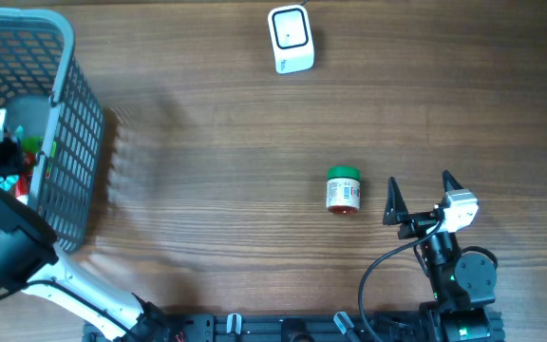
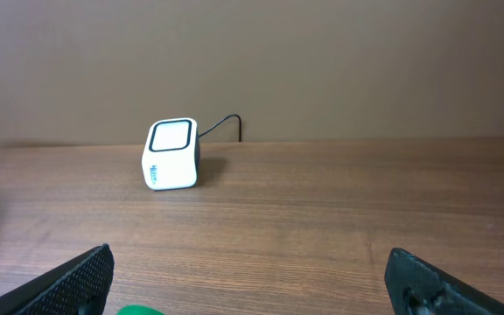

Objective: Scan the item barcode
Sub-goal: 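Reach the left gripper back into the basket and grasp packets, then carry the red and mint packets with the left gripper beside the jar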

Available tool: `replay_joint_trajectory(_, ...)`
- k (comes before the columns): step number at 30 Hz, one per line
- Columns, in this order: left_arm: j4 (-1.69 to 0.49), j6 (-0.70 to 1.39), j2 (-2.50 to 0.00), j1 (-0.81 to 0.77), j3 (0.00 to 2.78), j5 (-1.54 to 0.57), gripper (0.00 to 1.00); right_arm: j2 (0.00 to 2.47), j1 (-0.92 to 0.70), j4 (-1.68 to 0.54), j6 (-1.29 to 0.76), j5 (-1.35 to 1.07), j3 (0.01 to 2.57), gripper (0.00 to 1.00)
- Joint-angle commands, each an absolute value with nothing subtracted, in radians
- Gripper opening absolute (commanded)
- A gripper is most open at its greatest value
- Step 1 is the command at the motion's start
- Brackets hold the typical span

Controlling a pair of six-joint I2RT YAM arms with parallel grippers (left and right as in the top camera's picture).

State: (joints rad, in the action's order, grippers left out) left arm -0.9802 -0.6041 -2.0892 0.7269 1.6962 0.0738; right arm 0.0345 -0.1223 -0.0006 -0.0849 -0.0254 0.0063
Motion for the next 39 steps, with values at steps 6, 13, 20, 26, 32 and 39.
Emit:
replay_joint_trajectory(6, -0.924, -0.446, -1.689, 0.582, 1.839, 0.087, 0.04, 0.030, -0.117, 0.002, -0.079, -0.031, 0.005, 1.00)
replay_joint_trajectory(13, -0.842, -0.227, -1.411, 0.364, 1.840, 0.086, 0.04, 0.030, -0.117, 0.002, -0.079, -0.031, 0.005, 1.00)
replay_joint_trajectory(20, -1.097, 0.109, -1.353, -0.118, 1.822, 0.083, 0.04, 0.030, -0.117, 0.002, -0.079, -0.031, 0.005, 1.00)
replay_joint_trajectory(26, -1.103, 0.469, -1.537, -0.473, 1.566, 0.078, 0.04, 0.030, -0.117, 0.002, -0.079, -0.031, 0.005, 1.00)
replay_joint_trajectory(32, -0.863, 0.619, -1.806, -0.679, 1.382, -0.008, 0.04, 0.030, -0.117, 0.002, -0.079, -0.031, 0.005, 1.00)
replay_joint_trajectory(39, -0.748, 0.644, -2.005, -0.775, 1.378, -0.019, 0.37, 0.030, -0.117, 0.002, -0.079, -0.031, 0.005, 1.00)
